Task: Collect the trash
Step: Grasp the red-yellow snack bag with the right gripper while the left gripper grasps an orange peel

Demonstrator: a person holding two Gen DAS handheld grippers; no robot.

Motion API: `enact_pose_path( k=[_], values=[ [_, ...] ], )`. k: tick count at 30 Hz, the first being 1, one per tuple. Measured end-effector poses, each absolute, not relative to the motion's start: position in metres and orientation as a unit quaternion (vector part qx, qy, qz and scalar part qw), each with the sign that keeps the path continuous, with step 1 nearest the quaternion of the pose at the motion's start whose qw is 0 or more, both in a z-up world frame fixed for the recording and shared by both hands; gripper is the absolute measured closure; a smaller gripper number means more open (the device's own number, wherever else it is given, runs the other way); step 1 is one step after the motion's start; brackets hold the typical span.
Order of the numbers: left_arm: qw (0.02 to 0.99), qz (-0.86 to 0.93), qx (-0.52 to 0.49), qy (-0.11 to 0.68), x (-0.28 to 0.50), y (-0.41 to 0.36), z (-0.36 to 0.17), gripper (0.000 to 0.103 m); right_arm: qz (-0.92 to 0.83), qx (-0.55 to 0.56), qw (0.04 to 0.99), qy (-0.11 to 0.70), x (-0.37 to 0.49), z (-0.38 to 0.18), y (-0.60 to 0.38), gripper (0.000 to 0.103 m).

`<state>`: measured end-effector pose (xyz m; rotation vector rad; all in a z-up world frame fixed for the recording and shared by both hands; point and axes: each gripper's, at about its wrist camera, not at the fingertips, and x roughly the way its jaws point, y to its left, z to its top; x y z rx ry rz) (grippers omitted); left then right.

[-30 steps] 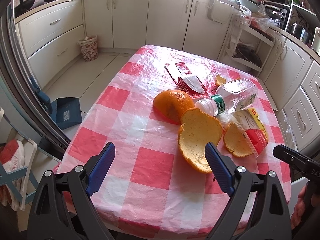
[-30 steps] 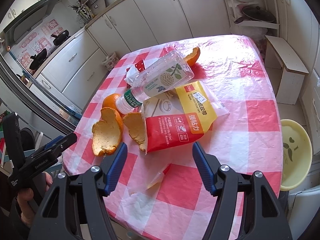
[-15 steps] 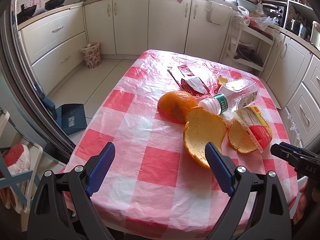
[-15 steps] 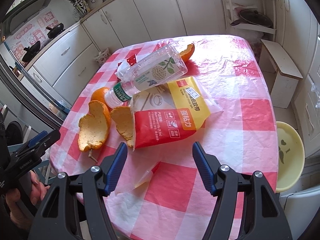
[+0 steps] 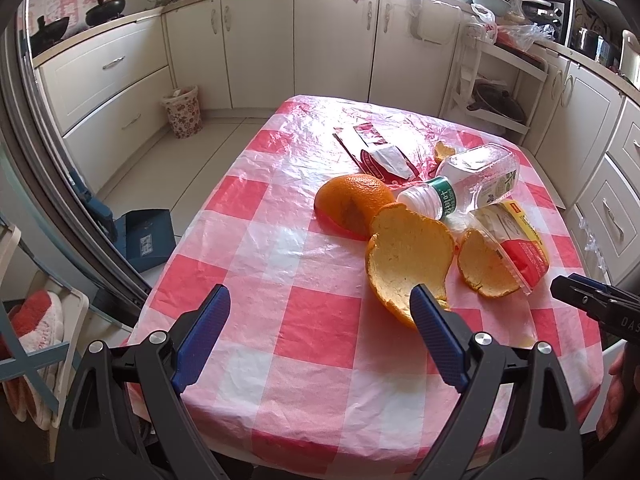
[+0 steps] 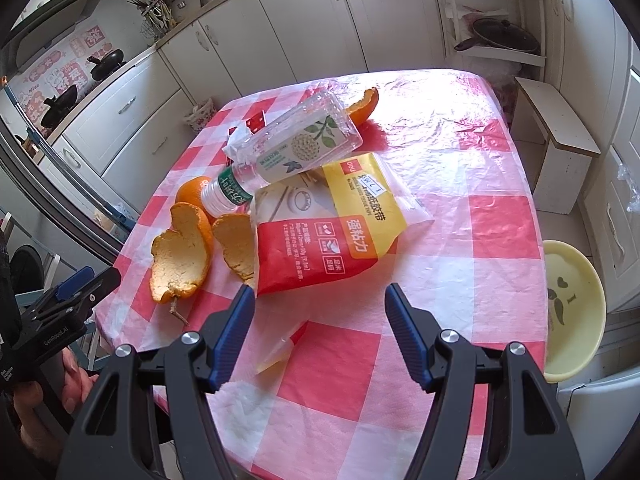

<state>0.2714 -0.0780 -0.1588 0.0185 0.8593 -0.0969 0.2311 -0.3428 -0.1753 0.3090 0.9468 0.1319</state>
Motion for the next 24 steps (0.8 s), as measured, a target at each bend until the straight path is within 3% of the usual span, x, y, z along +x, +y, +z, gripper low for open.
enact_pose_path(
  k=[17, 24],
  values=[
    [0.909, -0.05, 0.005, 0.414, 0.271, -0.077, -0.158, 0.016, 0.064, 0.146, 0.876, 0.456, 0.232, -0.176, -0.342, 0.038],
    [0.903, -0.058, -0.048, 0.422, 0.275, -0.059, -0.156, 0.016, 0.062, 0.15, 0.876, 0.455, 0.23, -0.176, -0.346, 0.038]
  ],
)
